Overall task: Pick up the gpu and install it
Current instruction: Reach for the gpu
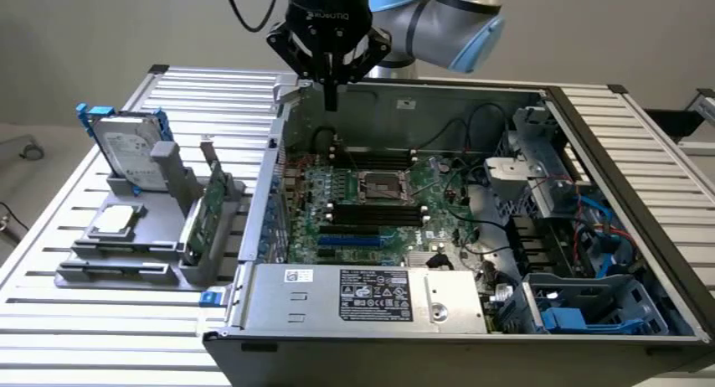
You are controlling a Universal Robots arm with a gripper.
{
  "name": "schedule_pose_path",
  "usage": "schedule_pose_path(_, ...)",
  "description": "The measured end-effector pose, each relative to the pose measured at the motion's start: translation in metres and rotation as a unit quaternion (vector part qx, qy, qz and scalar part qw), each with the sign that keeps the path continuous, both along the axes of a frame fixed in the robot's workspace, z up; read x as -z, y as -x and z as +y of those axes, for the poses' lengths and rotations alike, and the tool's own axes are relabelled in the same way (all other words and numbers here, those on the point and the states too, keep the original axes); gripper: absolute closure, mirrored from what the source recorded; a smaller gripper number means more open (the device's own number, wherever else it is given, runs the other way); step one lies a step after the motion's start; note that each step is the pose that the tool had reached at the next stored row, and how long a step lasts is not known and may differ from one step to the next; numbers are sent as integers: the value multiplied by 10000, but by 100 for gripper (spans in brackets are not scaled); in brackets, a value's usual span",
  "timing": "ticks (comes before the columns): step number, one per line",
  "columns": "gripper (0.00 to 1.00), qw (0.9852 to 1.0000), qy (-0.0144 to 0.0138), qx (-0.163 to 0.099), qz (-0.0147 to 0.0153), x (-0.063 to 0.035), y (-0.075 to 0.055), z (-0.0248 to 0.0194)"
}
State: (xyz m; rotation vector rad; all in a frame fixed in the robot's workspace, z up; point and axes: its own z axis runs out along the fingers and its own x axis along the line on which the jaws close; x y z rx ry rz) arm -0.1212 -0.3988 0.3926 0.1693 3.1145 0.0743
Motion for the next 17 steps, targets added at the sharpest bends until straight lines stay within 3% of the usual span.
schedule_pose_path(5,89,10000,1,7,0,-1,9,1)
schedule_pose_path(8,89,10000,0,4,8,1,126,0)
schedule_pose_path(17,89,10000,0,5,88,20,538,1)
